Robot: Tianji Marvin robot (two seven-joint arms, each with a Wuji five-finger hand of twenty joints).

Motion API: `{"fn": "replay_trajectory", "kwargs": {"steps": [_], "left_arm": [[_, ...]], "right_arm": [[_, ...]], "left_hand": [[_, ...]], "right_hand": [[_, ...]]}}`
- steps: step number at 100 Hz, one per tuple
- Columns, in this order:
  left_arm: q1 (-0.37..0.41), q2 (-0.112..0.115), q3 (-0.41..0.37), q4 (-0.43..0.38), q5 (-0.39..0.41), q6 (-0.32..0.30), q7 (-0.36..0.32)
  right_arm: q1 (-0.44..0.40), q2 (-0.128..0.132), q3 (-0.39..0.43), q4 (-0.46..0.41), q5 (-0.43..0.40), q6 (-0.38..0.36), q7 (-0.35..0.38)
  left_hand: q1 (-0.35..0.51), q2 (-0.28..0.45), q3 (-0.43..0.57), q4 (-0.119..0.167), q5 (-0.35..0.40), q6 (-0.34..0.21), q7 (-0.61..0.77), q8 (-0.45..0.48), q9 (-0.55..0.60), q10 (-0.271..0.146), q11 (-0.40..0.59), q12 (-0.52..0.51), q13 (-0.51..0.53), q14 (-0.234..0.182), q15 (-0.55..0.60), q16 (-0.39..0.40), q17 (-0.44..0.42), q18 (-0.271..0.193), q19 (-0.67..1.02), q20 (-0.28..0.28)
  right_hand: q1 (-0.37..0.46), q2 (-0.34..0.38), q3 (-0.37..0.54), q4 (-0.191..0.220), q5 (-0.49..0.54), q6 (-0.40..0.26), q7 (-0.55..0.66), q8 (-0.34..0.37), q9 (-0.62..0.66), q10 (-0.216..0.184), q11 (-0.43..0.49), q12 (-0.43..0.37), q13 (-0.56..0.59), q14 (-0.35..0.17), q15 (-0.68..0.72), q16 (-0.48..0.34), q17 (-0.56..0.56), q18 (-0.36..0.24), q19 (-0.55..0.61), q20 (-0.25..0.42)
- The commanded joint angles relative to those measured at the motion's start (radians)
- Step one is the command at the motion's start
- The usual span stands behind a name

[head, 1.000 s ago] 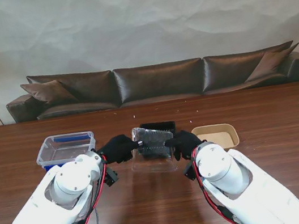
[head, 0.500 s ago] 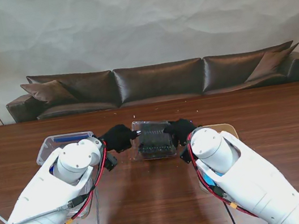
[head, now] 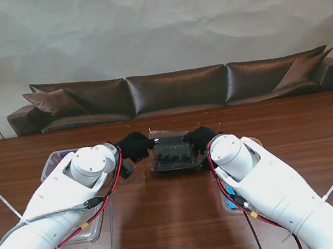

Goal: Pair container bodies with their lids

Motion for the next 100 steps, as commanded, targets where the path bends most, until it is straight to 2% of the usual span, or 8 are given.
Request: {"fn": "replay_trajectory", "kwargs": {"steps": [1,39,59,100], "left_arm": [[-0.015,-0.022,0.005,0.005,-0.009,-0.007,-0.027],[-0.049,-0.053,0.035,0.099,-0.028,-0.016,-0.025],[-0.051,-0.059,0.035,0.118,-0.032,-0.014,-0.021],[-0.046,-0.062,0.030,0.127,-0.035,0.000,-0.018]], "right_arm": [[0.007,-0.016,-0.008,0.009,0.005,-0.011,0.015],[0.035,-0.033,-0.027,0.087,0.011,-0.043,0.004],[0.032,-0.031,-0.026,0.081,0.005,-0.038,0.004],[0.033,-0.031,-0.030,0.094,-0.002,-0.035,0.006]], "left_hand": [[0.039,0.043,-0.010,-0.015,0.036,-0.162,0.003,0.012,-0.002,0.064,0.003,0.011,-0.007,0.095,0.006,0.011,-0.052,-0.018,-0.003,0.015],[0.038,0.044,-0.011,-0.015,0.029,-0.167,0.001,0.016,-0.013,0.070,-0.008,0.011,-0.019,0.099,-0.002,0.015,-0.067,-0.024,-0.010,0.018],[0.038,0.047,-0.011,-0.015,0.001,-0.174,-0.015,0.011,-0.025,0.072,-0.014,0.010,-0.034,0.100,-0.009,0.018,-0.078,-0.029,-0.015,0.020],[0.034,0.049,-0.013,-0.015,-0.011,-0.165,-0.021,0.006,-0.032,0.074,-0.014,0.011,-0.040,0.102,-0.010,0.022,-0.084,-0.030,-0.018,0.024]], "right_hand": [[-0.018,0.004,0.010,0.001,0.027,-0.157,0.010,-0.005,0.000,0.061,0.020,-0.003,0.024,-0.002,0.016,-0.007,0.370,0.021,0.101,-0.029],[-0.019,0.004,0.006,-0.001,0.024,-0.157,0.012,-0.004,0.000,0.063,0.021,-0.004,0.024,0.001,0.017,-0.007,0.368,0.032,0.097,-0.031],[-0.020,0.005,0.004,-0.001,0.025,-0.156,0.013,-0.004,0.000,0.062,0.022,-0.004,0.024,0.002,0.018,-0.007,0.368,0.034,0.097,-0.031],[-0.022,0.007,-0.001,-0.002,0.022,-0.156,0.013,-0.004,-0.002,0.063,0.022,-0.005,0.024,0.004,0.017,-0.007,0.369,0.033,0.097,-0.031]]}}
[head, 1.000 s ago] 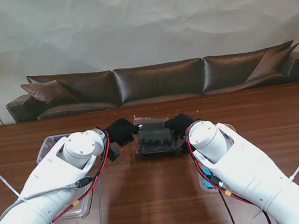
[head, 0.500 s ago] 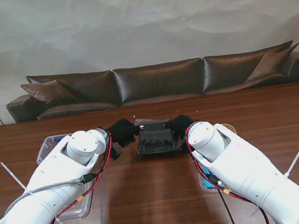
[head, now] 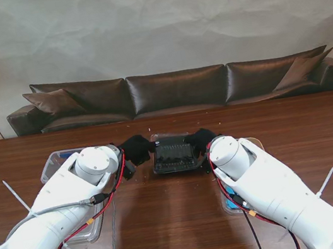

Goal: Pair container bodies with their lids

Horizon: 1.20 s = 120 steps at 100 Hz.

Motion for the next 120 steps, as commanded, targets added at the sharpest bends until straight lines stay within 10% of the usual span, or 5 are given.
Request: {"fn": "replay_trajectory", "kwargs": {"steps": [1,120], "left_arm": [[0.003,-0.012,-0.004,-0.011,-0.007,0.008,-0.016],[-0.030,-0.025,0.014,0.026,-0.013,0.026,-0.032]], "right_arm": [[-0.005,-0.007,-0.003,-0.011,-0.005,0.001,0.019],[-0.016,-0.001,0.003,-0.002,-0.045,0.003,0.002]], "left_hand": [[0.034,0.049,-0.013,-0.015,-0.010,-0.129,-0.013,0.004,-0.009,0.059,0.007,0.011,0.003,0.087,0.003,0.017,-0.045,-0.031,-0.005,0.025],[-0.007,0.051,-0.015,-0.013,-0.048,-0.095,-0.024,0.002,-0.001,0.048,0.051,0.023,0.026,0.067,0.046,0.017,-0.022,-0.029,0.014,0.042]], "right_hand": [[-0.022,0.007,-0.001,-0.002,0.022,-0.132,0.013,-0.003,-0.002,0.057,0.022,-0.005,0.025,-0.004,0.018,-0.006,0.369,0.019,0.097,-0.031],[-0.027,0.003,-0.005,-0.003,0.022,-0.125,0.016,-0.003,-0.001,0.054,0.021,-0.007,0.025,-0.007,0.018,-0.006,0.369,0.019,0.097,-0.031]]}}
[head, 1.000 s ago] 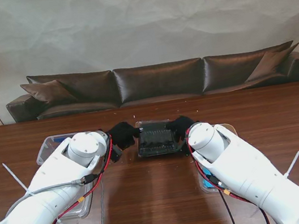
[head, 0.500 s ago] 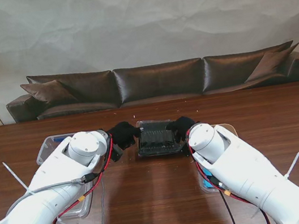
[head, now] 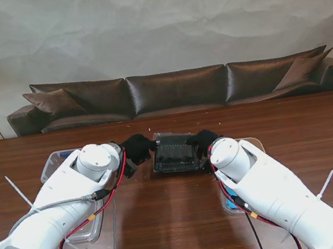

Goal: Pair container bodies with their lids

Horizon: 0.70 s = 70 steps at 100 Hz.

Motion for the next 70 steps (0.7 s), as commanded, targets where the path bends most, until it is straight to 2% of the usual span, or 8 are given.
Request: {"fn": "replay_trajectory", "kwargs": {"steps": [1,19,70], "left_arm": [[-0.002,-0.008,-0.002,-0.010,-0.001,0.005,-0.022],[0.005,-0.003,-0.005,-0.023,0.000,0.020,-0.022],[0.009,0.006,-0.009,-0.036,0.009,0.037,-0.032]], "right_arm": [[-0.004,-0.004,-0.002,0.002,-0.004,-0.006,0.011],[-0.001,-0.004,-0.004,0.011,-0.013,-0.014,0.006],[0.001,-0.001,-0.006,0.022,-0.046,-0.019,-0.004]], "left_hand": [[-0.005,0.051,-0.014,-0.012,-0.020,-0.054,-0.014,0.001,0.000,0.048,0.036,0.013,0.027,0.068,0.044,0.004,-0.022,-0.029,0.014,0.032],[-0.007,0.052,-0.015,-0.013,-0.027,-0.041,-0.023,-0.009,0.003,0.050,0.035,0.011,0.029,0.074,0.041,0.002,-0.020,-0.022,0.013,0.032],[-0.010,0.051,-0.015,-0.013,-0.025,-0.050,-0.018,-0.017,-0.002,0.050,0.032,0.008,0.026,0.073,0.039,0.001,-0.023,-0.023,0.010,0.032]], "right_hand": [[-0.027,0.003,-0.005,-0.003,0.015,-0.079,0.016,-0.003,-0.001,0.053,0.021,-0.007,0.026,-0.008,0.019,-0.006,0.369,0.018,0.097,-0.031],[-0.027,0.002,-0.005,-0.003,0.015,-0.079,0.017,-0.002,0.000,0.055,0.019,-0.009,0.026,-0.004,0.018,-0.006,0.369,0.018,0.097,-0.031],[-0.031,0.001,-0.011,-0.005,0.015,-0.073,0.017,-0.002,-0.001,0.056,0.016,-0.013,0.026,-0.004,0.019,-0.006,0.368,0.019,0.097,-0.031]]}}
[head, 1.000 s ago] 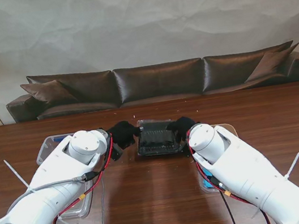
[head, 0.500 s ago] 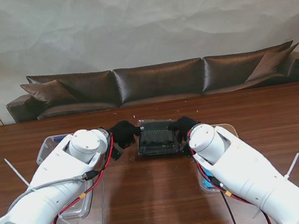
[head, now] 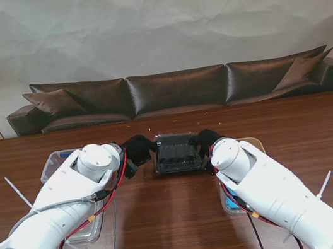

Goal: Pair container bodies with their lids

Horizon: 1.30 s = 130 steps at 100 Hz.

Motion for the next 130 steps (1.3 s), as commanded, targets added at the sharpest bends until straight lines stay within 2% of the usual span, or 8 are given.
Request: {"fn": "replay_trajectory", "kwargs": {"steps": [1,28,65,110,130], "left_arm": [[-0.001,0.001,-0.004,-0.012,0.003,0.009,-0.022],[-0.001,0.003,-0.005,-0.013,0.006,0.014,-0.025],[-0.002,0.005,-0.005,-0.012,0.009,0.014,-0.029],[-0.001,0.031,-0.014,-0.047,0.045,0.024,-0.047],[0.004,0.050,-0.032,-0.082,0.084,0.011,-0.040]], "right_arm": [[-0.001,-0.001,-0.001,0.002,-0.005,-0.006,0.011],[0.005,-0.003,-0.005,0.014,-0.016,-0.014,0.002],[0.010,-0.006,-0.005,0.025,-0.032,-0.020,-0.017],[0.013,-0.007,-0.003,0.033,-0.043,-0.035,-0.029],[0.013,-0.010,-0.003,0.038,-0.060,-0.061,-0.057]], "left_hand": [[-0.010,0.051,-0.015,-0.013,-0.013,-0.024,-0.005,-0.005,-0.002,0.050,0.031,0.008,0.026,0.073,0.039,0.001,-0.023,-0.023,0.010,0.032],[-0.015,0.049,-0.016,-0.012,-0.014,-0.043,-0.001,-0.003,-0.008,0.049,0.024,0.006,0.018,0.071,0.030,-0.001,-0.029,-0.028,0.005,0.029],[-0.015,0.051,-0.014,-0.012,-0.017,-0.041,-0.002,-0.001,-0.012,0.052,0.018,0.005,0.015,0.072,0.025,0.001,-0.033,-0.031,0.003,0.026],[-0.015,0.051,-0.014,-0.012,-0.009,-0.037,0.001,0.001,-0.008,0.049,0.018,0.004,0.015,0.072,0.025,0.002,-0.033,-0.031,0.004,0.025],[-0.014,0.049,-0.014,-0.012,0.014,-0.069,0.016,0.010,-0.011,0.049,0.015,0.002,0.014,0.072,0.024,0.002,-0.030,-0.032,0.005,0.025]], "right_hand": [[-0.031,0.001,-0.012,-0.005,0.004,-0.031,0.013,-0.002,-0.002,0.055,0.015,-0.011,0.025,-0.004,0.019,-0.006,0.368,0.019,0.097,-0.031],[-0.034,0.000,-0.014,-0.006,-0.001,-0.029,0.012,-0.003,-0.002,0.054,0.015,-0.014,0.026,-0.005,0.019,-0.006,0.368,0.020,0.096,-0.031],[-0.036,-0.003,-0.017,-0.006,-0.006,-0.021,0.015,-0.001,-0.001,0.053,0.017,-0.017,0.026,-0.005,0.019,-0.006,0.368,0.020,0.096,-0.031],[-0.035,-0.005,-0.020,-0.008,-0.006,-0.047,0.017,-0.001,-0.006,0.055,0.015,-0.019,0.025,-0.001,0.012,-0.008,0.367,0.022,0.092,-0.032],[-0.027,-0.017,-0.014,-0.010,0.011,-0.090,0.013,-0.003,-0.017,0.060,0.007,-0.022,0.025,0.009,-0.003,-0.015,0.363,0.041,0.071,-0.040]]}}
